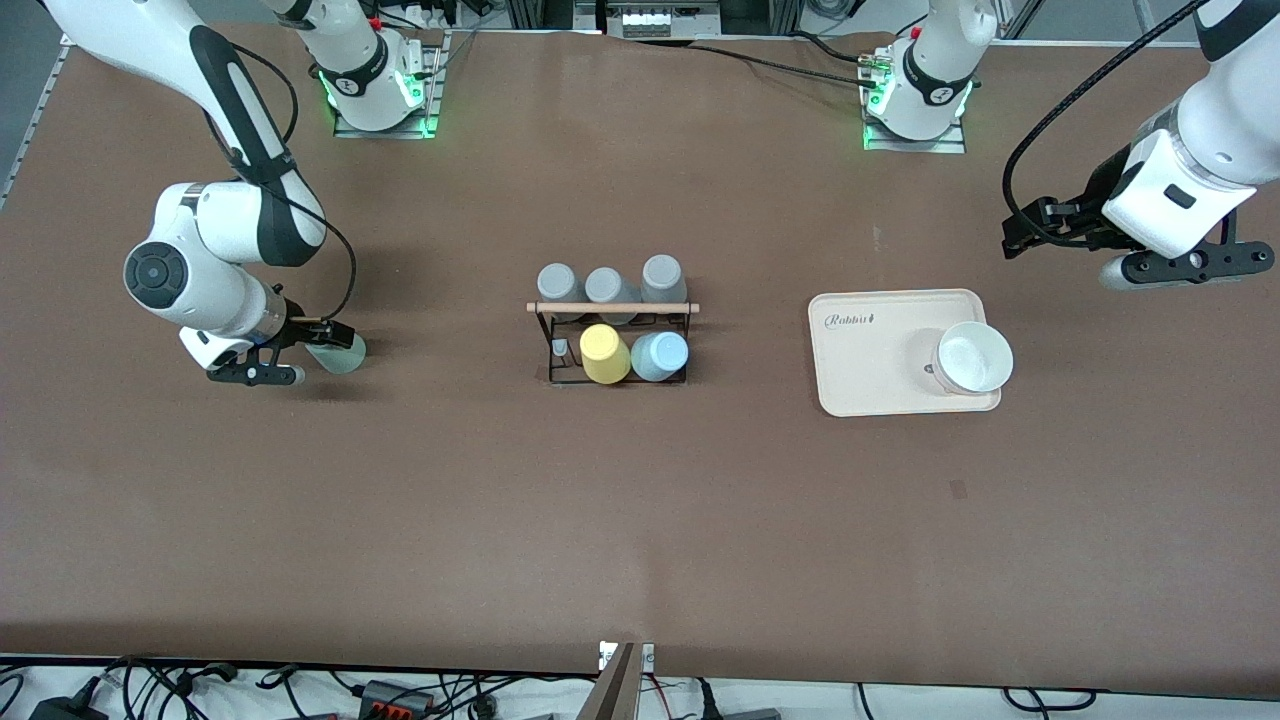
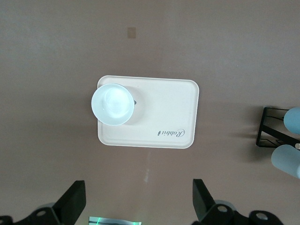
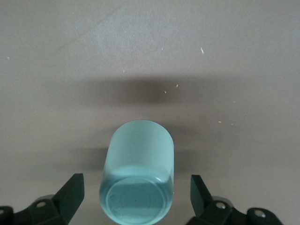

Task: Hang scattered cups on rack with three cups
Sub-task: 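Lower the right gripper around the pale teal cup and grasp it, then carry the teal cup with the right gripper onto the rack peg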

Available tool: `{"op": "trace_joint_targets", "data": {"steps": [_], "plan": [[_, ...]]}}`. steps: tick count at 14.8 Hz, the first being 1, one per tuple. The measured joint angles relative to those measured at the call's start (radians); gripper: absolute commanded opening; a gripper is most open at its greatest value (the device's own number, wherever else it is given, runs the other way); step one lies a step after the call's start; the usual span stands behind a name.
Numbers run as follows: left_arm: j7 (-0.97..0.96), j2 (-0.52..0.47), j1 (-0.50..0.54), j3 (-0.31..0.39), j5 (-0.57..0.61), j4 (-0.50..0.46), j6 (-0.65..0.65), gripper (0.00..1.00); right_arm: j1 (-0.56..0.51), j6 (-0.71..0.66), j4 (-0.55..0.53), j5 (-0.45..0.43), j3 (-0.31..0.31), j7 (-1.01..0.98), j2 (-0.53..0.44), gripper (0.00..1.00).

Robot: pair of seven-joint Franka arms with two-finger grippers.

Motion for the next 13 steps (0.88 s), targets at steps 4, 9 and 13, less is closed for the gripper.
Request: {"op": "trace_joint_targets", "data": {"steps": [4, 9, 13], "plan": [[0.003, 0.000, 0.000, 0.000, -0.001, 0.002, -0.029, 1.00, 0.000, 0.005, 0.000, 0.000, 0.000, 0.000, 0.013, 0.80], [0.080, 0.000, 0.005, 0.002, -0.001, 0.002, -0.038, 1.00, 0.000, 0.006, 0.002, 0.000, 0.000, 0.003, 0.018, 0.31], [0.082, 0.000, 0.011, 0.000, -0.001, 0.002, -0.044, 1.00, 0.002, -0.028, 0.049, 0.000, 0.005, 0.003, 0.013, 0.29]]}}
